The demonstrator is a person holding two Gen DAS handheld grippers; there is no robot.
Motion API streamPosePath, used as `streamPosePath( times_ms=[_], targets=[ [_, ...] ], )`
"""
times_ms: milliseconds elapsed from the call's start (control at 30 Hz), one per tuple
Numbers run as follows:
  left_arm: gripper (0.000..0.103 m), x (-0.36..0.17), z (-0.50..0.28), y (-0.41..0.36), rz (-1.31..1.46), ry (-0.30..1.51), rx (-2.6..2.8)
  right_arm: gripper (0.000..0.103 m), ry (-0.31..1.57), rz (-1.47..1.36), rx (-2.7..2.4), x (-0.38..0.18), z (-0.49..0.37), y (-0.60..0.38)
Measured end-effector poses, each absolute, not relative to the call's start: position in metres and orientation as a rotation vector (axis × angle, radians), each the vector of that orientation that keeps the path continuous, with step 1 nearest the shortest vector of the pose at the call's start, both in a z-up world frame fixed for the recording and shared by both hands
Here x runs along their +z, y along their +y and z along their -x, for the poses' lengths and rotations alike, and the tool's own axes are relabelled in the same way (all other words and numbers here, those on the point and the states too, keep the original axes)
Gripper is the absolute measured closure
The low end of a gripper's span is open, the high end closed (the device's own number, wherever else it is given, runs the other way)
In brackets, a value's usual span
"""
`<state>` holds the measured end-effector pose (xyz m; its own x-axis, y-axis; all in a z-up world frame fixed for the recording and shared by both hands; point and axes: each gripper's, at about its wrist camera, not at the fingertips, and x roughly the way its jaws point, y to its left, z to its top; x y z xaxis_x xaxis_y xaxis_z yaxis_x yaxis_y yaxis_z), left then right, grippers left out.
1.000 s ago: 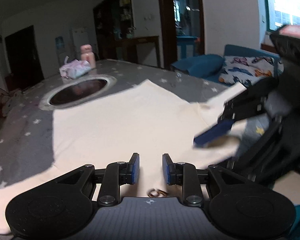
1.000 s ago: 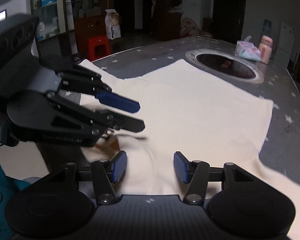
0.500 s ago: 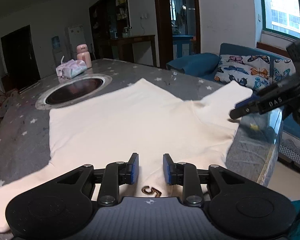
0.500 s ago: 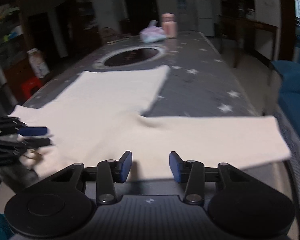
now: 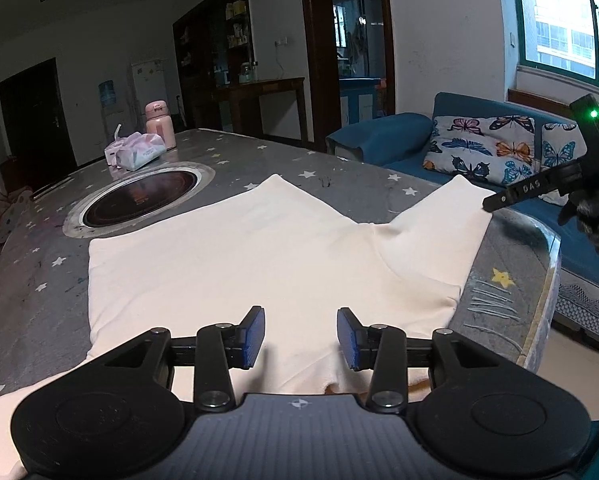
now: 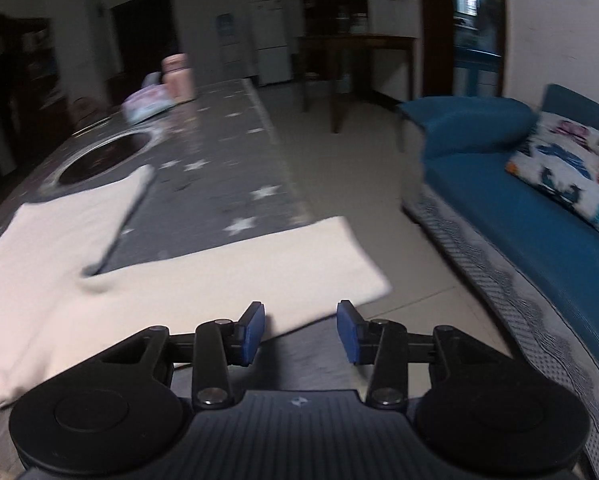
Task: Fold clothes
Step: 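Release the sleeve with the left tool while the right tool grasps the hem edge, then lift the sweatshirt side with the right tool and fold it over the body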
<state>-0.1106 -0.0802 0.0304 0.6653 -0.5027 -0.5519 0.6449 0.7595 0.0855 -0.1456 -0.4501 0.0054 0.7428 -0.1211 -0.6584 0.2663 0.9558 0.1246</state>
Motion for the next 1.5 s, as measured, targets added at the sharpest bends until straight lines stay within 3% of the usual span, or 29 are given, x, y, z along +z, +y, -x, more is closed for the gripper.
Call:
streamPosePath(
  times_ms=[333, 433, 500, 600, 1100, 1500],
  targets=[
    [0.056, 0.03, 0.111, -0.082, -0.288, 0.537, -0.653, 0.062, 0.653, -0.55, -0.229, -0.017, 0.145, -0.506],
    [0.054, 0.029, 0.111, -0.083, -0.288, 0.541, -0.65, 0.075, 0.619, -0.628, -0.203, -0.023, 0.151, -0.519],
    [0.054, 0.027, 0.111, -0.083, -0.288, 0.545, -0.649, 0.091, 0.591, -0.618, -0.203, -0.022, 0.154, -0.52],
    [0.053, 0.026, 0.111, -0.085, -0.287, 0.551, -0.649, 0.098, 0.57, -0.589, -0.192, -0.016, 0.156, -0.518],
    [0.049, 0.026, 0.111, -0.078, -0.26, 0.553, -0.616, 0.098, 0.422, -0.471, 0.16, 0.082, 0.147, -0.441],
    [0.047, 0.026, 0.116, -0.046, -0.21, 0.544, -0.533, 0.098, 0.479, -0.279, 0.547, 0.125, 0.088, -0.313]
  ],
)
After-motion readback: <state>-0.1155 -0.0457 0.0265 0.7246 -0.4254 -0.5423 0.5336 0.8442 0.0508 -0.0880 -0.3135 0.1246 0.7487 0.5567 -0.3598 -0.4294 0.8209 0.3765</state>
